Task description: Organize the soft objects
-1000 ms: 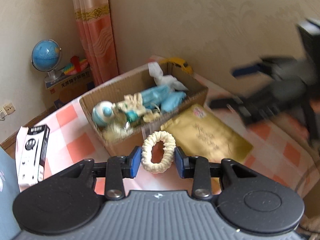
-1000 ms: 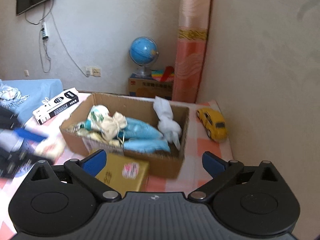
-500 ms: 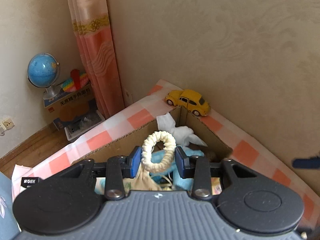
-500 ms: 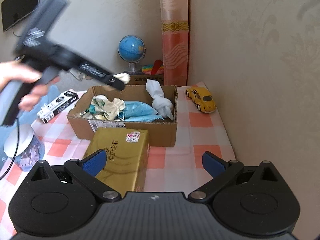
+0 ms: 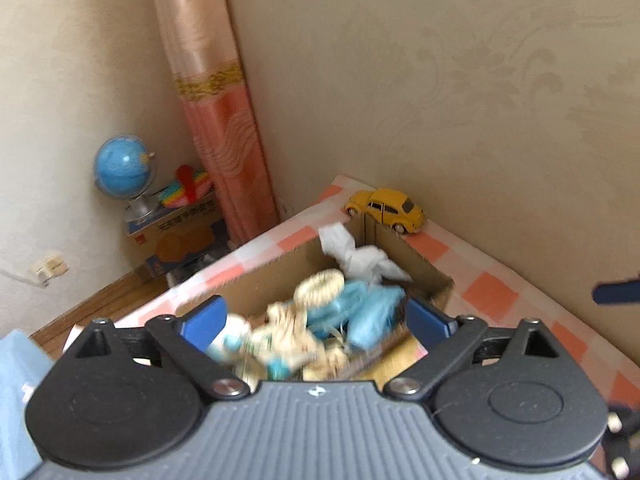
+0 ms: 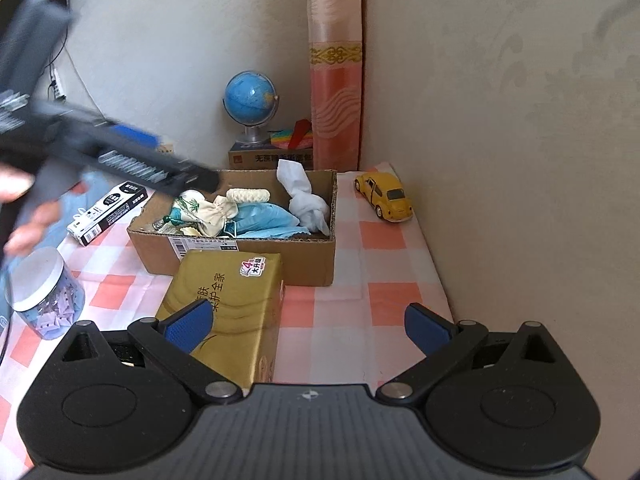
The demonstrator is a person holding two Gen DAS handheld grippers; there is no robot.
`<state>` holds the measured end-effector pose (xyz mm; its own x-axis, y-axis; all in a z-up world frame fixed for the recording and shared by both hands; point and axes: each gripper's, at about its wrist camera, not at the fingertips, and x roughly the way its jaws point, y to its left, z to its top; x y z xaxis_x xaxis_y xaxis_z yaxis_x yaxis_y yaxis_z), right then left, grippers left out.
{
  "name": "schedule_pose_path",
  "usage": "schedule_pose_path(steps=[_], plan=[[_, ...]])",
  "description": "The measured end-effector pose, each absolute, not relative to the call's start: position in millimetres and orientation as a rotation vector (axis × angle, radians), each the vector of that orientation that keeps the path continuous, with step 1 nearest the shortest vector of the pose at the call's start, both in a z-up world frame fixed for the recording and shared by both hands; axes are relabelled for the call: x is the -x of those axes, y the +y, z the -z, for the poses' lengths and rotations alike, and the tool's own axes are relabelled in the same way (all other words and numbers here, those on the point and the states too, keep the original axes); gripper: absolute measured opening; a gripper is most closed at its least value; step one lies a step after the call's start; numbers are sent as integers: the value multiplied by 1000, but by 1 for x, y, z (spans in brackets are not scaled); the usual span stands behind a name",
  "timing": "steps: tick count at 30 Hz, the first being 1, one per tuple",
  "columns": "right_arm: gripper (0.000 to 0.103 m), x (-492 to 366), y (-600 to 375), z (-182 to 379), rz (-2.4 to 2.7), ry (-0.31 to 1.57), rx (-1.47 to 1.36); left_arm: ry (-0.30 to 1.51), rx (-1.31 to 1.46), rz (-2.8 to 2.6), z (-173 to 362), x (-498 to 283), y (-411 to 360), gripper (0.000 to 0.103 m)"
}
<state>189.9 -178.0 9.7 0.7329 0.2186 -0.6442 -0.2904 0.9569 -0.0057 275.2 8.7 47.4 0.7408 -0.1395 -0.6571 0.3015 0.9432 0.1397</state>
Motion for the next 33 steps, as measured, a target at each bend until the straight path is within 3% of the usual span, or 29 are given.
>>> schedule_pose_path(steps=[3, 14, 33], plan=[[103, -185, -176, -13, -241, 717, 100, 697, -211, 209, -53, -240, 12, 101], [103, -164, -157, -30, -134, 782, 98, 762, -97, 67, -51, -157, 18, 101], [103, -149, -148, -46, -123, 745, 98, 755, -30, -42, -58, -140, 31, 101]])
